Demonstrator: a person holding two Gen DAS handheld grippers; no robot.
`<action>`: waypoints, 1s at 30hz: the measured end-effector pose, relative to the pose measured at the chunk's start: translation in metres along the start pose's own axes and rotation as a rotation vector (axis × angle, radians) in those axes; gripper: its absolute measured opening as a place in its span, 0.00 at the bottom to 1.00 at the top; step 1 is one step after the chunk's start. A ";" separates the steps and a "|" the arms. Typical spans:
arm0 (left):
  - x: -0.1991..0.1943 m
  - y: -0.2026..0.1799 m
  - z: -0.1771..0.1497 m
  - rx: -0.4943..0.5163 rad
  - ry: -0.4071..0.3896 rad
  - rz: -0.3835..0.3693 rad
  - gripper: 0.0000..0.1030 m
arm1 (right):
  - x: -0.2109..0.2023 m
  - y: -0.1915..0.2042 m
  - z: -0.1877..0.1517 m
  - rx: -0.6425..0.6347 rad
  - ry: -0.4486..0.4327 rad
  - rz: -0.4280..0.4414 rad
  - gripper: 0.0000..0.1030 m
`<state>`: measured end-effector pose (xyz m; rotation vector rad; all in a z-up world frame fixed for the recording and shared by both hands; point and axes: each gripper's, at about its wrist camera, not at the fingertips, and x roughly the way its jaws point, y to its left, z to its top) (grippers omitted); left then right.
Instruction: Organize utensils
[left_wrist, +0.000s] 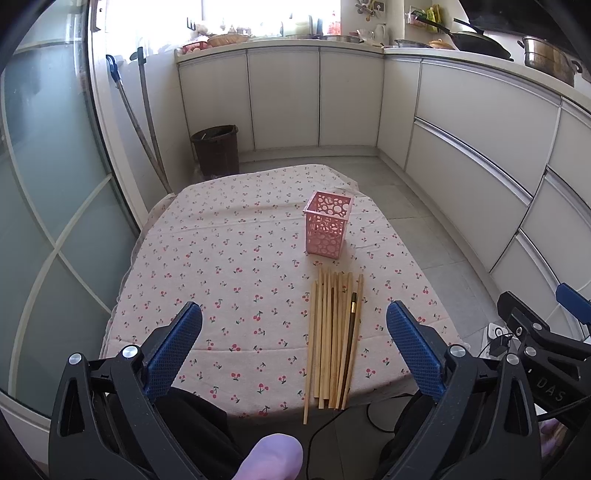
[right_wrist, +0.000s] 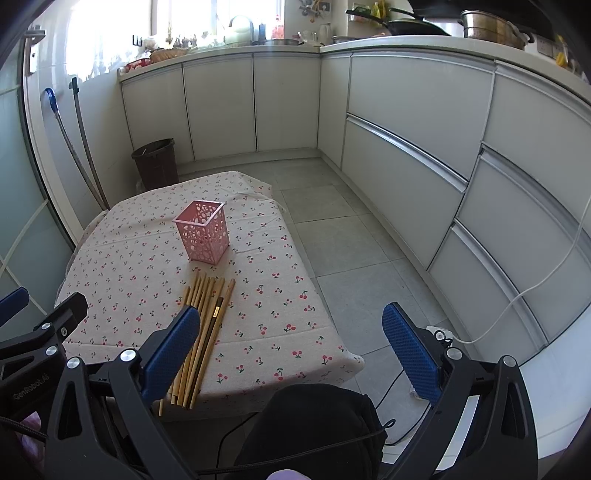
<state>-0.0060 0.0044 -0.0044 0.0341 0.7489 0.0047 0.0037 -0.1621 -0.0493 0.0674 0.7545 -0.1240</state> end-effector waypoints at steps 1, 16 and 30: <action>0.000 0.000 0.000 -0.001 0.000 0.000 0.93 | 0.000 0.000 0.000 0.001 -0.001 0.000 0.93; 0.002 0.000 -0.003 -0.006 0.020 0.000 0.93 | 0.000 0.002 -0.003 0.000 0.004 0.001 0.94; 0.002 -0.002 -0.004 -0.006 0.026 0.002 0.93 | -0.003 0.003 -0.005 0.002 -0.004 0.001 0.93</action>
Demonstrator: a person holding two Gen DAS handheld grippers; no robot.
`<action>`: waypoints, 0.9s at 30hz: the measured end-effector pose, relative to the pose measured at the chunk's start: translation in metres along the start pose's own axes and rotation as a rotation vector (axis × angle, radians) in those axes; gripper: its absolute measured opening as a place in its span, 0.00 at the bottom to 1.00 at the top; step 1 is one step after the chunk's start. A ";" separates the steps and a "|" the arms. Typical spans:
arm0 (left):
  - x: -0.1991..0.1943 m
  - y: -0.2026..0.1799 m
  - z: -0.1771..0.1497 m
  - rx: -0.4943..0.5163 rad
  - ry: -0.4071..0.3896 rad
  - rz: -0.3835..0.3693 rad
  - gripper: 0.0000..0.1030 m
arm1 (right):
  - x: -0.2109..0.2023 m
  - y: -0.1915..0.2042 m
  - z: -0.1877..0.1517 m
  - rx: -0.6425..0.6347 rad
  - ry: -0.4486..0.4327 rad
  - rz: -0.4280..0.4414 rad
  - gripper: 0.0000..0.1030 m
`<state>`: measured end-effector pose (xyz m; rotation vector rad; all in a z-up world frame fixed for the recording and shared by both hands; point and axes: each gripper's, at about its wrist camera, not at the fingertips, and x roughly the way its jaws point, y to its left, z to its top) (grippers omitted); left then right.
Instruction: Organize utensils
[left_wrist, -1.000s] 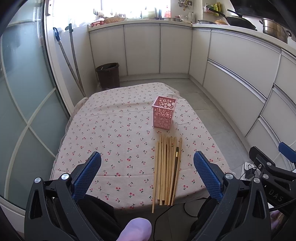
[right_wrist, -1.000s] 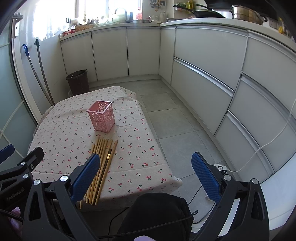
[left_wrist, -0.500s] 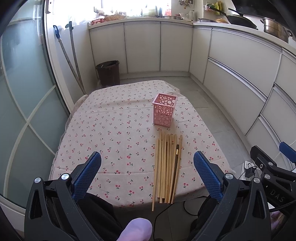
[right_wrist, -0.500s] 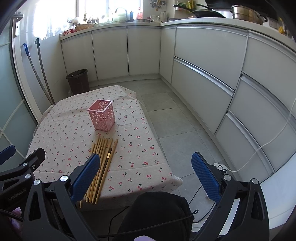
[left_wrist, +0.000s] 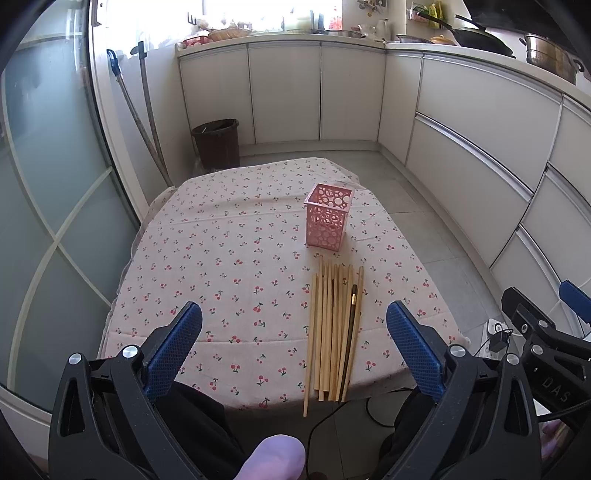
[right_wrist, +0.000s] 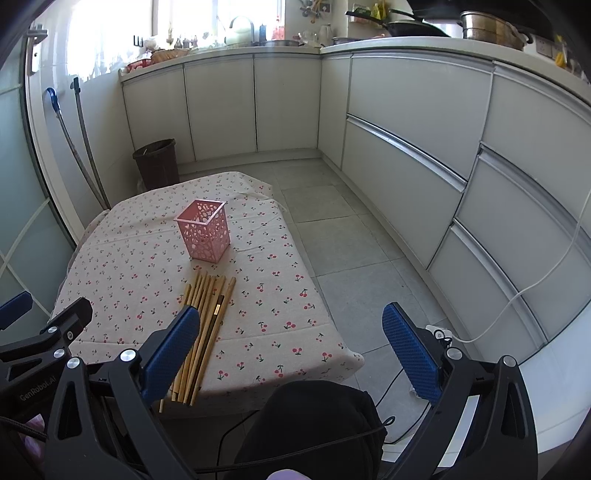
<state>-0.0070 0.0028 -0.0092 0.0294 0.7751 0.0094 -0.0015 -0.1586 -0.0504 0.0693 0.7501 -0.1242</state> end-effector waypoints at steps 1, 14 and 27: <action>0.000 0.000 0.000 0.000 0.001 0.000 0.93 | 0.000 0.000 0.000 0.000 -0.001 0.000 0.93; 0.018 0.029 0.019 -0.071 0.047 -0.038 0.93 | -0.005 -0.002 0.041 -0.044 -0.097 -0.047 0.93; 0.140 0.035 0.057 0.020 0.332 -0.145 0.93 | 0.015 0.013 0.166 -0.145 -0.311 0.089 0.93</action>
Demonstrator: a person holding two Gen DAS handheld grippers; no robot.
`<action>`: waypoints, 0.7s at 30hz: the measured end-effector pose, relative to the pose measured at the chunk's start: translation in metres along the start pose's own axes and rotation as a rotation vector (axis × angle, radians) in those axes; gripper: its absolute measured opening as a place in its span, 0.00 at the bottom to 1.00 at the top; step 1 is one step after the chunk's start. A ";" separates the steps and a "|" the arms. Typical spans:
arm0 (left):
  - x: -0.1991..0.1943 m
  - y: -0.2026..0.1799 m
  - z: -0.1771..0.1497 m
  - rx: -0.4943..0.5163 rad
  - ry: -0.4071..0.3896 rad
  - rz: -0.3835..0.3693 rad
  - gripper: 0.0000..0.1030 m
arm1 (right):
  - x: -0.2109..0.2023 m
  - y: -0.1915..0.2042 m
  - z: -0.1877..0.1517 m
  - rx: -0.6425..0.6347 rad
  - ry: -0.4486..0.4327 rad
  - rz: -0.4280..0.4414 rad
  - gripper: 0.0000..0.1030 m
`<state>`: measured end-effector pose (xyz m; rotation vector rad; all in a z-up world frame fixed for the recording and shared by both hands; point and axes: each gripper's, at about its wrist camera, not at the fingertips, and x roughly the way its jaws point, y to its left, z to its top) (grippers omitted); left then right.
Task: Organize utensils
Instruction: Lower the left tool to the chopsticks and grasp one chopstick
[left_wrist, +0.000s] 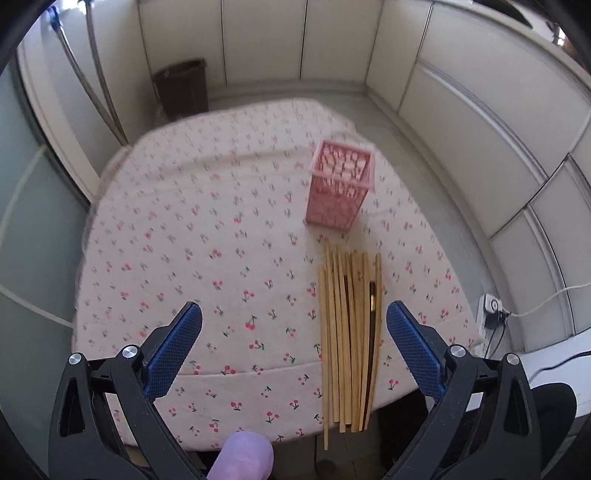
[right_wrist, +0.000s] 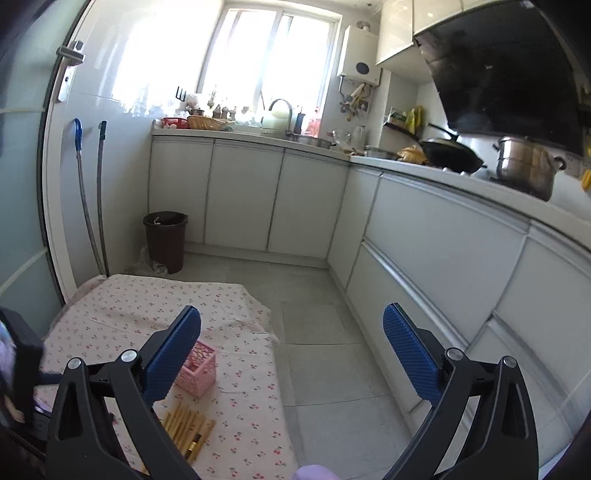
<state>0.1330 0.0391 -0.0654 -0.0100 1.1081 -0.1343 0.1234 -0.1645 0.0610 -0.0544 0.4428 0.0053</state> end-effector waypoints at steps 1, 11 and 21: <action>0.020 0.005 0.004 -0.028 0.061 -0.020 0.93 | 0.017 -0.005 -0.001 0.070 0.059 0.069 0.93; 0.122 0.026 0.019 -0.150 0.280 -0.029 0.79 | 0.165 -0.021 -0.126 0.468 0.609 0.237 0.93; 0.165 0.016 0.026 -0.137 0.369 -0.027 0.64 | 0.210 -0.019 -0.184 0.466 0.823 0.157 0.93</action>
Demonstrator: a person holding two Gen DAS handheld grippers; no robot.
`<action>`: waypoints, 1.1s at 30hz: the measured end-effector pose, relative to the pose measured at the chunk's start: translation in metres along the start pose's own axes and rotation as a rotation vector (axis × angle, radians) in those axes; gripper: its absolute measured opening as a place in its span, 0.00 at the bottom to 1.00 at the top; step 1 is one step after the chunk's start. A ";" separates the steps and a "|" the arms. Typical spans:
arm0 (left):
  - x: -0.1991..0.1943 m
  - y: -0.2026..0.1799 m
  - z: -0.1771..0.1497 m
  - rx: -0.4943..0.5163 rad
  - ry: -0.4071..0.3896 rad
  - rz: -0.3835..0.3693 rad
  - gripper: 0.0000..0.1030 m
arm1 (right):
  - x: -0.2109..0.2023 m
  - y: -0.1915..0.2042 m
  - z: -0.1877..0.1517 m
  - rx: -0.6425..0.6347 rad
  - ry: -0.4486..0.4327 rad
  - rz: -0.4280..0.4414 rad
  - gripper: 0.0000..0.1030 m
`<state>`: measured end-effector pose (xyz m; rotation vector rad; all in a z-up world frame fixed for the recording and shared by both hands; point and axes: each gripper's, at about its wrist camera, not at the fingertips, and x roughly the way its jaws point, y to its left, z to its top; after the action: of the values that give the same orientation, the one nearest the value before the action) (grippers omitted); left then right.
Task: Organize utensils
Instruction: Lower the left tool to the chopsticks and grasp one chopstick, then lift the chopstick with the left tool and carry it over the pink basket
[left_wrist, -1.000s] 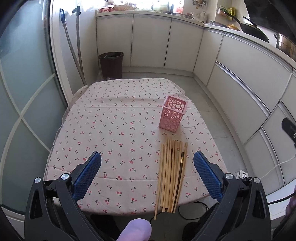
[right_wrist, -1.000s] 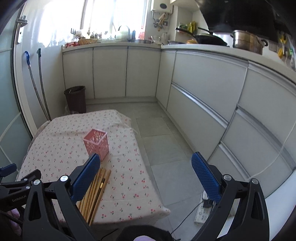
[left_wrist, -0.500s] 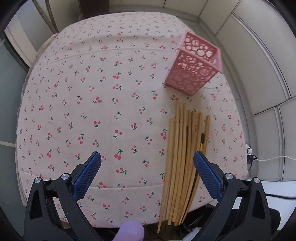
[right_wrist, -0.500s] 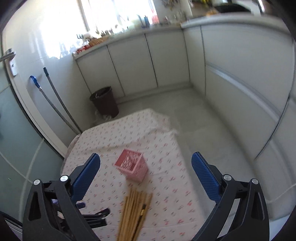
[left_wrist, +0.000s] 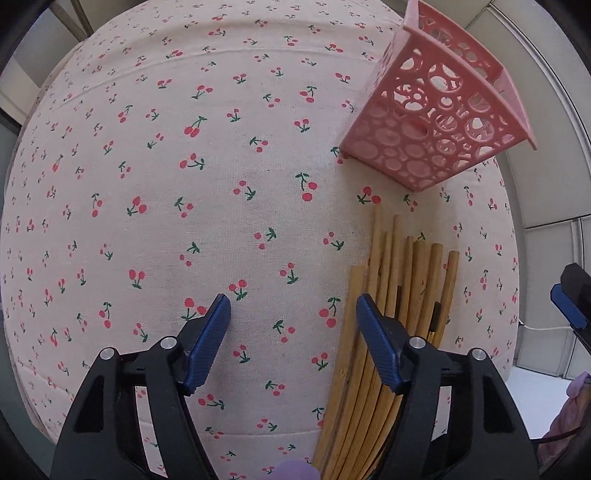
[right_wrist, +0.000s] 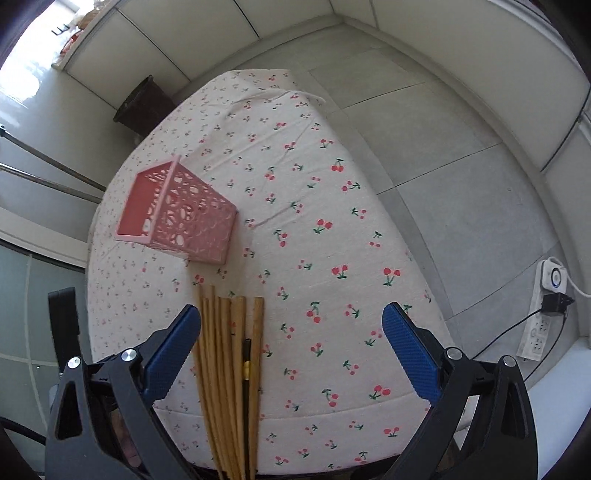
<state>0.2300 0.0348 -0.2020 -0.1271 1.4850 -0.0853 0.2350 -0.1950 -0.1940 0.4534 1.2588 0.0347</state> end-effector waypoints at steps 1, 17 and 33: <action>0.003 -0.001 0.001 0.002 0.002 0.003 0.66 | 0.007 -0.005 0.002 0.013 0.017 -0.009 0.93; 0.011 -0.024 -0.015 0.177 -0.111 0.092 0.10 | 0.051 0.003 -0.005 0.023 0.139 -0.016 0.83; -0.059 0.023 -0.029 0.107 -0.207 -0.034 0.06 | 0.062 0.054 -0.019 -0.011 0.097 -0.124 0.30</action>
<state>0.1960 0.0642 -0.1493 -0.0720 1.2693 -0.1741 0.2493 -0.1229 -0.2357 0.3664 1.3793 -0.0420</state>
